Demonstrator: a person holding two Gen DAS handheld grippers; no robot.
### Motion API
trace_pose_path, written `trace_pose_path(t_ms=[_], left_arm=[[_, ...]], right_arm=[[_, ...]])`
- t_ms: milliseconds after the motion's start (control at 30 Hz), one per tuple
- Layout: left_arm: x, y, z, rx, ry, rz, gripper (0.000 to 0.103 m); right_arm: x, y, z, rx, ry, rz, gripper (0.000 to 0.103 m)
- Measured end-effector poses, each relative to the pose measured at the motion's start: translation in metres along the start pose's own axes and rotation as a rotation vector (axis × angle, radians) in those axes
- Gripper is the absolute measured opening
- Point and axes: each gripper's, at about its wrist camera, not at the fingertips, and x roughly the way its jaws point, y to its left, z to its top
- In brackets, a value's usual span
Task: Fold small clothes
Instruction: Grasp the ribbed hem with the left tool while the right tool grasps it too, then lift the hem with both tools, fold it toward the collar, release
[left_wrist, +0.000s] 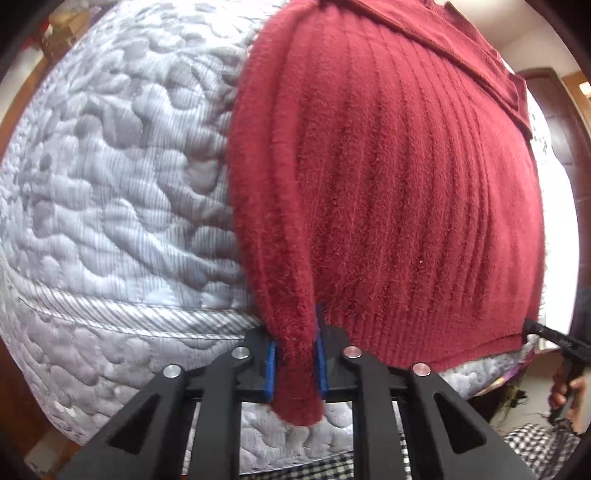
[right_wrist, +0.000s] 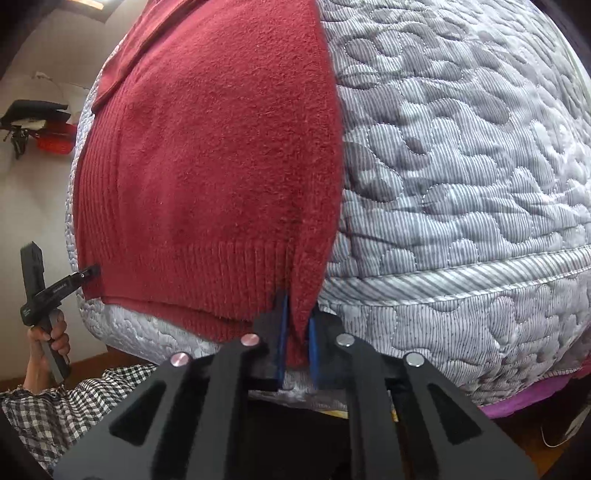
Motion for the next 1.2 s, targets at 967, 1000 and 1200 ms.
trace_pose_path(t_ms=[967, 1000, 1200], left_arm=[[-0.068, 0.009, 0.152, -0.094, -0.173, -0.15, 0.013], [-0.061, 0.006, 0.16, -0.097, -0.167, -0.142, 0.013], [-0.04, 0.022, 0.176, -0.176, -0.11, -0.173, 0.017]], right_arm=[[-0.067, -0.001, 0.154, 0.058, -0.155, 0.245, 0.005], [-0.063, -0.004, 0.161, 0.067, -0.147, 0.248, 0.005], [-0.044, -0.021, 0.188, 0.134, -0.102, 0.233, 0.007]])
